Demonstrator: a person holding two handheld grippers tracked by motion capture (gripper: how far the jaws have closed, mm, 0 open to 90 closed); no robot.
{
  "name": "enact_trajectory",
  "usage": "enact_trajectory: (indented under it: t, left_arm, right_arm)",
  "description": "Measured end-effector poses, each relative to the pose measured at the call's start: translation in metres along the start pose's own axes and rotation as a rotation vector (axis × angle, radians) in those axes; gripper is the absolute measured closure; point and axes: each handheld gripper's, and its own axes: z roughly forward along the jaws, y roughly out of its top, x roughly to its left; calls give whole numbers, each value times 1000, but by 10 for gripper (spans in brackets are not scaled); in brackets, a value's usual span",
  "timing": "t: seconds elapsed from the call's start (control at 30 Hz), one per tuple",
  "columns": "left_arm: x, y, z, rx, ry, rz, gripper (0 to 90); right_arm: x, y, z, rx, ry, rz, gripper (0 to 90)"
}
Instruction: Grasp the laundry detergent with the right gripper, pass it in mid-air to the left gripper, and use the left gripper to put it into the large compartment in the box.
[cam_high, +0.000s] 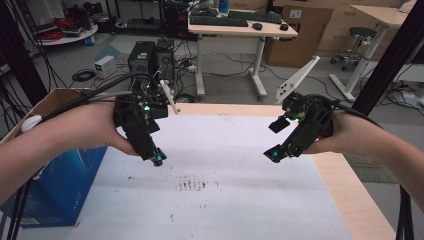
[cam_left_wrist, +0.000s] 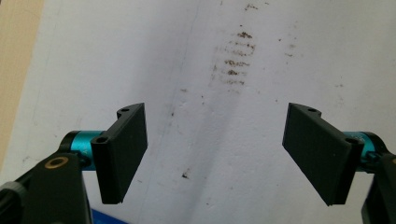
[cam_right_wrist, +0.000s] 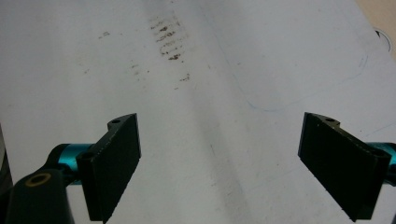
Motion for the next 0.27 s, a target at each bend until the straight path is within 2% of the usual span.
enact_trajectory:
  t: [0.27]
  left_arm:
    - [2, -2, -1, -11, 2, -5, 223]
  right_arm:
    - [0, 0, 1, 3, 0, -2, 124]
